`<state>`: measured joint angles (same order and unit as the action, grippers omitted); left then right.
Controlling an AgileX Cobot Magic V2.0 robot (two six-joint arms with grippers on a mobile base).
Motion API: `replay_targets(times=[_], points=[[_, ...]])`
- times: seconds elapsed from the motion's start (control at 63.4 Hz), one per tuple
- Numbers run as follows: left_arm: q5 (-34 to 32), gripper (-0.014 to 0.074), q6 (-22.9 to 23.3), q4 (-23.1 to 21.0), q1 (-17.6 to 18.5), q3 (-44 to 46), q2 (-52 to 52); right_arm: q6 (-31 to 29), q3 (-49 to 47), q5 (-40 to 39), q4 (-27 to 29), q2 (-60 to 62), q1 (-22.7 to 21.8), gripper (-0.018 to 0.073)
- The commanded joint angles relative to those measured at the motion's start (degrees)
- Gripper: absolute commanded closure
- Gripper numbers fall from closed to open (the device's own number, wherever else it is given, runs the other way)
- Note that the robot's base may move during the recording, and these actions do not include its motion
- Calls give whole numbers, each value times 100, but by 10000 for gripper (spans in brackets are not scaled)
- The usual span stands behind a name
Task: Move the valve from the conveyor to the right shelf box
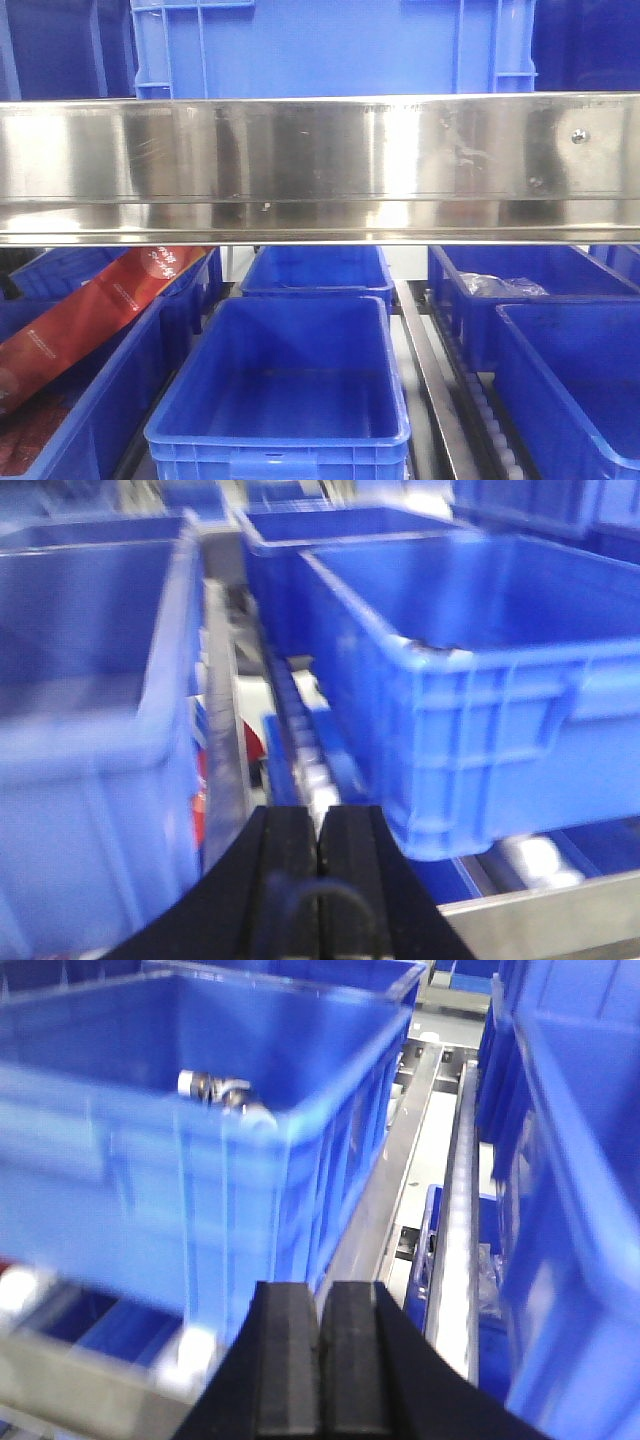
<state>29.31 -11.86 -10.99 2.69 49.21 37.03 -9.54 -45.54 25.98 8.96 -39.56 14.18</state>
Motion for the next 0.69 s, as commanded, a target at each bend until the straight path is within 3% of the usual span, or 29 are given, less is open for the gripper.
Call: replay_targets(times=[0.0,0.142,0.284,0.678], points=[[-876,708,48,-28,-20,-998,-573,6,596,-561,-42,498,-30,715],[-1592,708,48,-57,-20,-2254,-1349,6,1560,-991,-42,1188,-30,715],[-2410,708,48,-393,-20,-3094,-1768,6,2230,-1566,-42,1577,-30,715],[-2591,708,48,-406,-20,-3303,-1835,6,2449,-1959,-42,1598,-30,715]])
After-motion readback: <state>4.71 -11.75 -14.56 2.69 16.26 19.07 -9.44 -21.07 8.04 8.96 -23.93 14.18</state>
